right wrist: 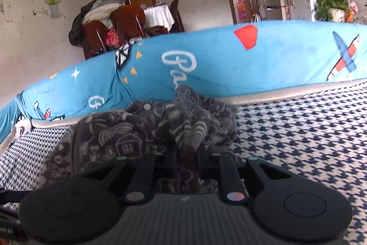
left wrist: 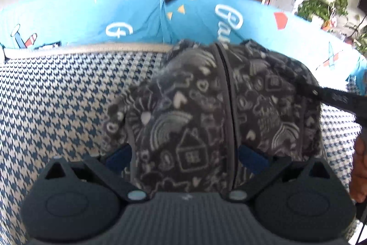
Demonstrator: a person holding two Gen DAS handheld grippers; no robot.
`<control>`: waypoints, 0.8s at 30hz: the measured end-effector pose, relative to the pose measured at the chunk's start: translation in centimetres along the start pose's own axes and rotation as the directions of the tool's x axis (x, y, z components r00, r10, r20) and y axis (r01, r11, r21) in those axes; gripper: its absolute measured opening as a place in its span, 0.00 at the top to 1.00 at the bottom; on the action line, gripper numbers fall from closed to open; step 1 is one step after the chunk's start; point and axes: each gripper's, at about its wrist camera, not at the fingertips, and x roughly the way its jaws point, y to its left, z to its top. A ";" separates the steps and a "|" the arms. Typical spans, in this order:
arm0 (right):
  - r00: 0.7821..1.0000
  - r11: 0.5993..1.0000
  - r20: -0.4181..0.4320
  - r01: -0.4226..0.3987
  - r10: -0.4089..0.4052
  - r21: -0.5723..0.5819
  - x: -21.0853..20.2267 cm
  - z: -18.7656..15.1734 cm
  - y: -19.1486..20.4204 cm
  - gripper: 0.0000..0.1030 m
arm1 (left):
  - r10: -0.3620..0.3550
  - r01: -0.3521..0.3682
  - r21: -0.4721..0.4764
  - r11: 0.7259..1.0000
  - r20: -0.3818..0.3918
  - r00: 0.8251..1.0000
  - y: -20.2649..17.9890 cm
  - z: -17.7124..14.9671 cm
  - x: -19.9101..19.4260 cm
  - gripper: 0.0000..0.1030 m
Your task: Fold clothes
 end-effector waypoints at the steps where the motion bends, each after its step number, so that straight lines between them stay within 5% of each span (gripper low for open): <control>1: 1.000 1.000 0.005 0.008 -0.009 0.009 -0.9 0.1 -0.1 0.84 | -0.005 0.005 -0.004 1.000 0.012 1.000 0.0 0.1 -0.3 0.00; 8: 0.998 0.998 0.004 0.064 -0.064 -0.014 -6.9 -1.7 -0.5 0.84 | 0.014 -0.009 -0.055 0.998 0.080 0.997 1.5 1.1 -1.9 0.00; 17: 0.984 0.995 -0.162 0.081 -0.071 0.057 -9.2 -5.4 -2.1 0.81 | 0.028 -0.026 -0.090 0.996 0.017 0.999 1.4 0.8 0.5 0.00; 24: 0.994 0.986 -0.073 0.088 -0.079 0.140 -10.7 -4.7 -3.3 0.67 | 0.066 -0.066 -0.014 0.998 -0.050 0.997 -0.5 -1.2 2.5 0.00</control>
